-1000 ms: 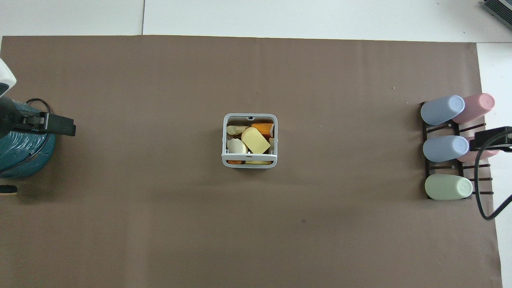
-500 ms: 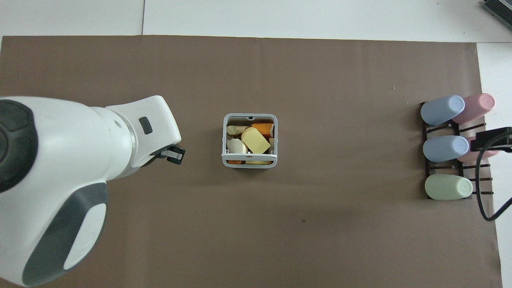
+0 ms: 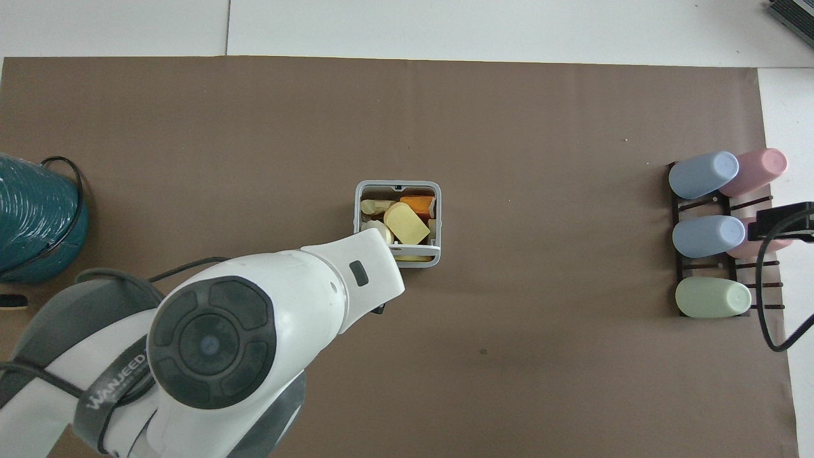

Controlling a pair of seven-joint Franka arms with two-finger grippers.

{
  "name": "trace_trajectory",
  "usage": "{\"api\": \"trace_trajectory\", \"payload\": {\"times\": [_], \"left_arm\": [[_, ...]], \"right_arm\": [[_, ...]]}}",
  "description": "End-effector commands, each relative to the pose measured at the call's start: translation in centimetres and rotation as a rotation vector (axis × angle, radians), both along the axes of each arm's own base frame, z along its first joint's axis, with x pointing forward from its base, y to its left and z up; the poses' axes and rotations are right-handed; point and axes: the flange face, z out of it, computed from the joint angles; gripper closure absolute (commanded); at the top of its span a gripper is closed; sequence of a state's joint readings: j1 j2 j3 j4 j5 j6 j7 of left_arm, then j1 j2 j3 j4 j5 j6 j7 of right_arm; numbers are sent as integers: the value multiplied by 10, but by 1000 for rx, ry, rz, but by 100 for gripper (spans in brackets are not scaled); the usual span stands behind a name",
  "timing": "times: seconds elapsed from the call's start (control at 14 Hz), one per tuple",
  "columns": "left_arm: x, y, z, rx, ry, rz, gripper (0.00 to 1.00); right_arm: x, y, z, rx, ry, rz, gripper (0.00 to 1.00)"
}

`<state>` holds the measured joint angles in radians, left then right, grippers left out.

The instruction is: Close trash can lid

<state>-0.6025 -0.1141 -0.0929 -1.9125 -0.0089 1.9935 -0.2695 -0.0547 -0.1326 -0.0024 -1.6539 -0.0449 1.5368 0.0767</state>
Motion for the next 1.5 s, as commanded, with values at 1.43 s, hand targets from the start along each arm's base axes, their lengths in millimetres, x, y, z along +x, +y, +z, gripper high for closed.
{"api": "trace_trajectory", "payload": {"times": [1.43], "left_arm": [[121,-42,-138,-155,-131,149,100]], "right_arm": [[-1,15,4,49,-11,31,0]]}}
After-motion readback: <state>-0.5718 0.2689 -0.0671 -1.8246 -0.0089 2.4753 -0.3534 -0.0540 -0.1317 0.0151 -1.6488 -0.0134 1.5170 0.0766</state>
